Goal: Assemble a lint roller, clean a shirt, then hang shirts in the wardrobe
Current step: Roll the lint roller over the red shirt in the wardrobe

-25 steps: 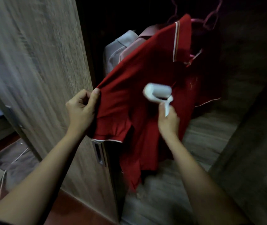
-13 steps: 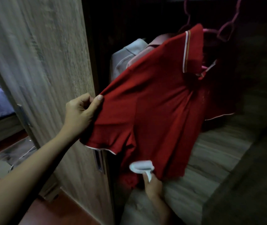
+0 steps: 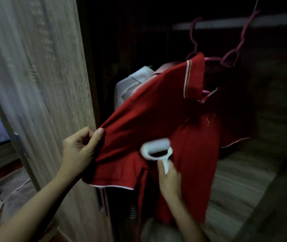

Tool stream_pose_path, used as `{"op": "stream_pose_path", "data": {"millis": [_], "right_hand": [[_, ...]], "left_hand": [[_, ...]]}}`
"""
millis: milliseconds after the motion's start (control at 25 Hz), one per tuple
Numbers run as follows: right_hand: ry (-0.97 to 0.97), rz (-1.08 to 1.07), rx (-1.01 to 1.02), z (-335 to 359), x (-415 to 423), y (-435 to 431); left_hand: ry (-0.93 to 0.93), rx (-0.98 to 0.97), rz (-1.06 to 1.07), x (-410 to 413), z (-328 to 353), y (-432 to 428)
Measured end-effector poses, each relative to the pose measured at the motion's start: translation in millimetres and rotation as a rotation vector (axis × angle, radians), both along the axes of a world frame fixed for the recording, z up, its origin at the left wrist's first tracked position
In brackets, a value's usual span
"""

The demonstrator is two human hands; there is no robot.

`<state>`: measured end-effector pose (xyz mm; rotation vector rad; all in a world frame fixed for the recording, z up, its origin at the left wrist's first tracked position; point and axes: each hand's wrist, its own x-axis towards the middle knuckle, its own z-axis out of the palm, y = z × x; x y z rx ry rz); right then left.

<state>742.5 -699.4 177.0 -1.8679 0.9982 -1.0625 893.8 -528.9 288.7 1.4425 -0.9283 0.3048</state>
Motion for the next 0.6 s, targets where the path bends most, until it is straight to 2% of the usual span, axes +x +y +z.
{"op": "stream_pose_path", "data": {"millis": [80,120,200,320,400,480,600], "right_hand": [[0.237,0.099,0.087,-47.7,-5.8,6.2],[0.286,0.089,0.112,-58.4,-12.6,6.1],[0.2,-0.014,0.11,-52.4,-23.3,-3.2],[-0.105,-0.195,0.039,9.3,-36.4,-32.8],[-0.242,-0.305,0.016,47.3,-42.3,-57.5],[-0.274,-0.337,0.059,54.8,-43.0,-69.5],[-0.097,-0.197,0.115,7.0,-30.4,-35.6]], "left_hand": [[-0.002,-0.005,0.013,-0.5,0.5,-0.6],[-0.008,-0.005,0.019,-1.0,0.6,-1.0],[-0.023,-0.002,0.033,-2.0,-0.2,-1.4],[-0.029,-0.005,0.051,-2.4,-1.3,-1.9],[-0.023,-0.008,0.055,-1.2,-2.1,-2.2],[-0.028,-0.003,0.058,-1.4,-2.2,-2.3],[-0.03,0.001,0.062,-2.1,-1.5,-2.0]]}}
